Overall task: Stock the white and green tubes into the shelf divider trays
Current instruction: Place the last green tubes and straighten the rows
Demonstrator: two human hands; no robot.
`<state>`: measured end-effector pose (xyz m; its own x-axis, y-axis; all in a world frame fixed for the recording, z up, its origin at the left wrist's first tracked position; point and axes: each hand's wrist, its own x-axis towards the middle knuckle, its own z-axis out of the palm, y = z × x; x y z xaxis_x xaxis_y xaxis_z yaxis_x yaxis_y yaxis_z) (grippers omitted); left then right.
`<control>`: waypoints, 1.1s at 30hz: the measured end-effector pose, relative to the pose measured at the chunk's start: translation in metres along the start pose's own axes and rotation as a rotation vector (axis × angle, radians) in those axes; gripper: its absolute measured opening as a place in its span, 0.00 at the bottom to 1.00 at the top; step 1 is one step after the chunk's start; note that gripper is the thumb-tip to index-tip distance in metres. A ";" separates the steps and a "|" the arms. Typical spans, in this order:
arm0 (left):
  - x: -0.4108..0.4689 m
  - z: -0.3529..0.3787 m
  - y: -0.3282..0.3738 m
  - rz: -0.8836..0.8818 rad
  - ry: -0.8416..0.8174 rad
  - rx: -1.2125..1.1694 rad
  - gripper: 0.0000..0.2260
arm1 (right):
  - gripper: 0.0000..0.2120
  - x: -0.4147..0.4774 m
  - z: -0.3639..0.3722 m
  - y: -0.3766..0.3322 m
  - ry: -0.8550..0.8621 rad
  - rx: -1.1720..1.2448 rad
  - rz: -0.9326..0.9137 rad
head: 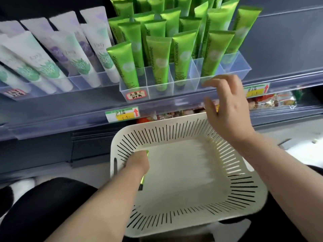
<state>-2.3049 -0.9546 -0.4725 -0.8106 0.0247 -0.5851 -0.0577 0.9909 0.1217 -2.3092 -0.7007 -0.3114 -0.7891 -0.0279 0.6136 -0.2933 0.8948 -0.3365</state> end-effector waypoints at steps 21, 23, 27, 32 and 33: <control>-0.062 -0.099 0.081 0.427 0.356 -0.255 0.11 | 0.12 0.010 -0.017 -0.008 -0.295 0.149 0.078; -0.079 -0.122 0.096 0.483 0.422 -0.287 0.14 | 0.13 0.009 -0.026 -0.013 -0.361 0.236 0.083; -0.111 -0.157 0.118 0.564 0.504 -0.349 0.11 | 0.11 0.013 -0.050 -0.022 -0.364 0.344 0.170; -0.132 -0.186 0.139 0.644 0.512 -0.506 0.11 | 0.10 0.026 -0.084 -0.013 -0.184 0.238 0.263; -0.132 -0.195 0.142 0.656 0.543 -0.517 0.11 | 0.10 0.030 -0.092 -0.008 -0.123 0.204 0.286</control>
<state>-2.3201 -0.8431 -0.2215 -0.9220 0.3553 0.1536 0.3554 0.6199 0.6995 -2.2813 -0.6677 -0.2249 -0.9102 0.1463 0.3875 -0.1430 0.7671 -0.6254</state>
